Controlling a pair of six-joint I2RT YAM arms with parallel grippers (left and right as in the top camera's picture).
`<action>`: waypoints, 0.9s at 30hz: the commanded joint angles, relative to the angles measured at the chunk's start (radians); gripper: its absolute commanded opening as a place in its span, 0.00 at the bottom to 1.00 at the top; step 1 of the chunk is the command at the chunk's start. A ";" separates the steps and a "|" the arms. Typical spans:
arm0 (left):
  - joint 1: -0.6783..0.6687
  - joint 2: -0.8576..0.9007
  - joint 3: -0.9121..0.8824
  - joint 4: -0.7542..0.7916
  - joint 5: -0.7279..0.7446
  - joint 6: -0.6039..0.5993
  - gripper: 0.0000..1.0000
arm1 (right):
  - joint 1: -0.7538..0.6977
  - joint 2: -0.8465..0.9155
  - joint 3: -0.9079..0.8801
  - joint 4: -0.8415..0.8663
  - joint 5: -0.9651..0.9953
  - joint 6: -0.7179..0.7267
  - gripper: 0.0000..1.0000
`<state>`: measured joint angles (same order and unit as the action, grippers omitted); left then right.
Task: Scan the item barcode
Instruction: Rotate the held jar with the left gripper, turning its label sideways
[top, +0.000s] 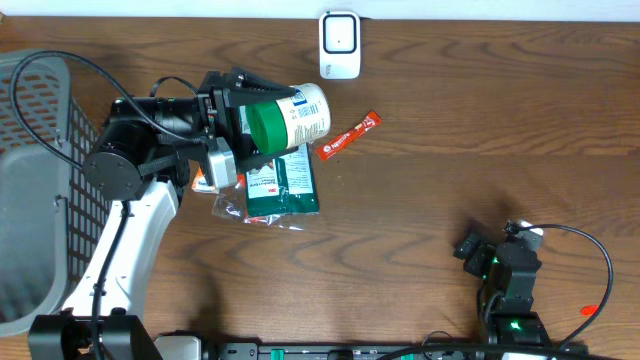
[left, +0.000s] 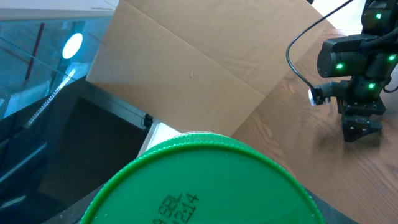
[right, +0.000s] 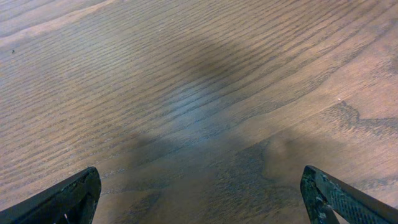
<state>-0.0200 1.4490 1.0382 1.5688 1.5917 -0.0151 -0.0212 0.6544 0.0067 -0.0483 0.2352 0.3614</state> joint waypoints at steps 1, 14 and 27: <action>0.003 -0.020 0.041 0.016 -0.020 0.030 0.36 | 0.002 0.000 -0.001 -0.005 -0.002 -0.011 0.99; 0.003 -0.030 0.042 0.017 -0.021 0.072 0.34 | 0.002 0.000 -0.001 -0.006 -0.004 -0.011 0.99; 0.003 -0.050 0.053 0.017 -0.021 0.132 0.34 | 0.002 0.000 -0.001 -0.006 -0.005 -0.011 0.99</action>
<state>-0.0200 1.4364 1.0393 1.5692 1.5917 0.0837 -0.0212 0.6544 0.0067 -0.0486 0.2325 0.3584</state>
